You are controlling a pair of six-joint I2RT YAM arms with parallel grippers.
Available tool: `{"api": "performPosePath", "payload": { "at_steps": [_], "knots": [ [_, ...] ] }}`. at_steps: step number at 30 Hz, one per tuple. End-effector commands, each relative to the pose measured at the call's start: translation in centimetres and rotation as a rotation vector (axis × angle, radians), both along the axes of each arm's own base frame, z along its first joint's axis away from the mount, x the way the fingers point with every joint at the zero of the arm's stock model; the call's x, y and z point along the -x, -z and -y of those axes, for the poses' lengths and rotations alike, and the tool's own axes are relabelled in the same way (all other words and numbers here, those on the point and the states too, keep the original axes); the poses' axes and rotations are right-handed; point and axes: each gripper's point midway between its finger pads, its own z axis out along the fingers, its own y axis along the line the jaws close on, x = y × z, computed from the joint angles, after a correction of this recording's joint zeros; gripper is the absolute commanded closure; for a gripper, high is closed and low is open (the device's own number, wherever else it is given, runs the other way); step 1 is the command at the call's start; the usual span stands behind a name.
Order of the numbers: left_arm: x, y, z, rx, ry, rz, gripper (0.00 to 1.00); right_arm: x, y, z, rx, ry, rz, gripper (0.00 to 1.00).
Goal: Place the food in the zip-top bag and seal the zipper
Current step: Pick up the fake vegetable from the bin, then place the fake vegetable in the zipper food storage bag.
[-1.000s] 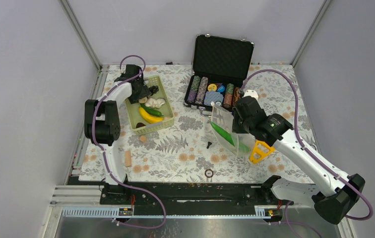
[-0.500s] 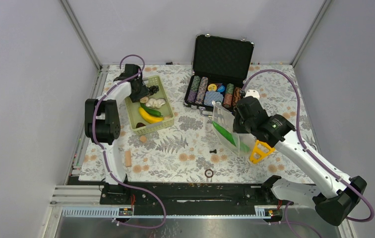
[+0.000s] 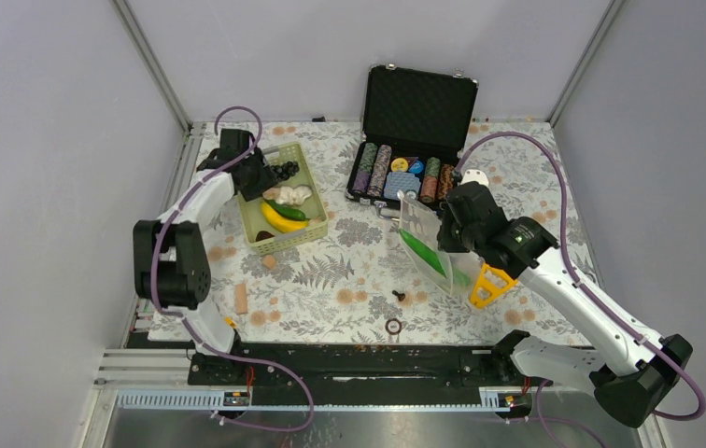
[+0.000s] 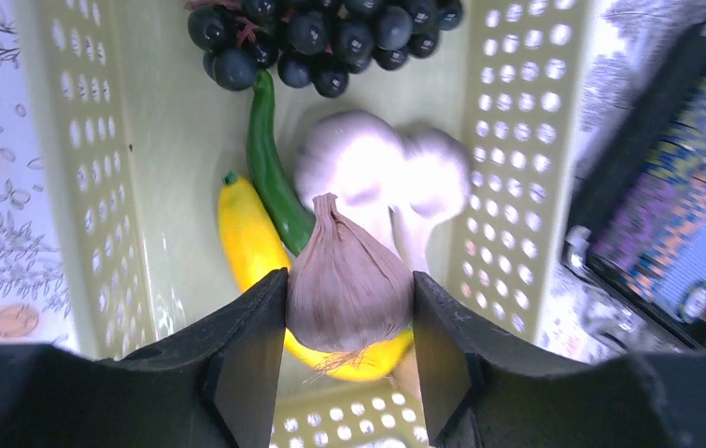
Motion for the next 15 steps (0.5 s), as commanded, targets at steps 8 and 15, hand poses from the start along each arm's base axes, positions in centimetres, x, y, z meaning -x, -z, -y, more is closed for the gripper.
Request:
{"api": "performPosePath", "payload": {
  "at_steps": [8, 15],
  "knots": [
    [5.1, -13.0, 7.5, 0.256, 0.293, 0.378, 0.93, 0.7, -1.5, -2.0, -0.121, -0.063, -0.012, 1.00],
    [15.8, -22.6, 21.2, 0.409, 0.871, 0.668, 0.92, 1.0, -2.6, -3.3, -0.209, -0.060, -0.034, 1.00]
  ]
}}
